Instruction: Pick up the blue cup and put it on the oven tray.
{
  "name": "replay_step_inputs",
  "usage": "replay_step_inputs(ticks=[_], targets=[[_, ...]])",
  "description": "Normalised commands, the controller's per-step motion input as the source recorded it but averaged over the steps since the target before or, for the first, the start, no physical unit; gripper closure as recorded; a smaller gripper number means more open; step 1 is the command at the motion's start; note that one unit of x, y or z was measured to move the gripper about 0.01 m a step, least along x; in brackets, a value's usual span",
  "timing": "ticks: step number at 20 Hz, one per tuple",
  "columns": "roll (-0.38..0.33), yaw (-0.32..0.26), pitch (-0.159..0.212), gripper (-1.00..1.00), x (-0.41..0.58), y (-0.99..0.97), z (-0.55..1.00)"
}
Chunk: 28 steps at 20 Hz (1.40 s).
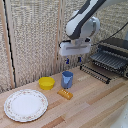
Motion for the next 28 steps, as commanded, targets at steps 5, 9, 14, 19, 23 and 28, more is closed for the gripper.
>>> replay_step_inputs(ticks=[5, 9, 14, 19, 23, 28], targets=[[-0.046, -0.039, 0.027, -1.0, -0.038, -0.04, -0.44], [-0.037, -0.045, 0.045, -1.0, -0.021, -0.03, -0.39], [-0.09, -0.018, 0.049, -1.0, -0.011, 0.05, -0.4], [-0.107, -0.003, 0.028, -1.0, 0.046, 0.13, -0.31], [-0.014, 0.011, -0.018, 1.0, 0.146, 0.04, -0.17], [0.0, 0.012, -0.041, 1.0, 0.049, 0.07, -0.02]])
